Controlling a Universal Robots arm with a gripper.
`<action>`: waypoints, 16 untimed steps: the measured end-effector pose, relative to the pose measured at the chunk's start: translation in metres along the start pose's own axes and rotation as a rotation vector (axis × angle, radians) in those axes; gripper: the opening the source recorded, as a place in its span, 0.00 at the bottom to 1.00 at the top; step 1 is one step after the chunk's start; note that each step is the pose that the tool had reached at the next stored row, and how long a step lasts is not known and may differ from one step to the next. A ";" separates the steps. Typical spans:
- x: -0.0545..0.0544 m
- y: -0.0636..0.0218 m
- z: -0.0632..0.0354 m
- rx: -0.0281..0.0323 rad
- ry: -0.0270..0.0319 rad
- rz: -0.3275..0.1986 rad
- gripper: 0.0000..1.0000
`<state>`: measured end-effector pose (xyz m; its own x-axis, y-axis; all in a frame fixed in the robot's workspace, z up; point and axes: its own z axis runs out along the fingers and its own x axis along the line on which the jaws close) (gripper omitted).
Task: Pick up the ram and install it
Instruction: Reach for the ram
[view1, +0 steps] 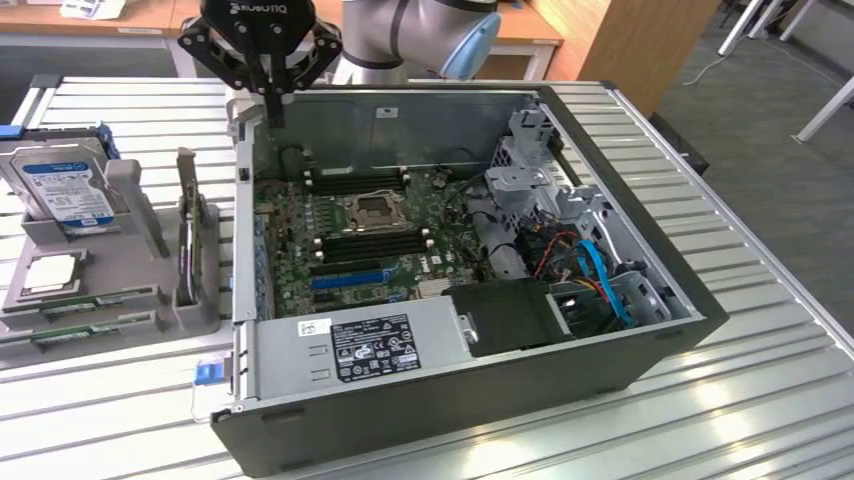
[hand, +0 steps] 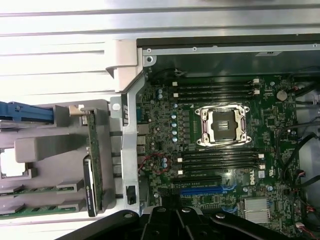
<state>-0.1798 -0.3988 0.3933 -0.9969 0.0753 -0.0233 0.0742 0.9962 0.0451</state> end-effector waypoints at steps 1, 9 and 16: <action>0.001 -0.0001 0.0000 0.0000 0.0000 0.000 0.10; 0.008 -0.0006 -0.0002 0.0000 0.0000 0.000 0.10; 0.014 -0.0010 -0.0004 0.0000 0.0000 0.000 0.10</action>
<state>-0.1936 -0.3989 0.3933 -0.9969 0.0753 -0.0233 0.0742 0.9962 0.0451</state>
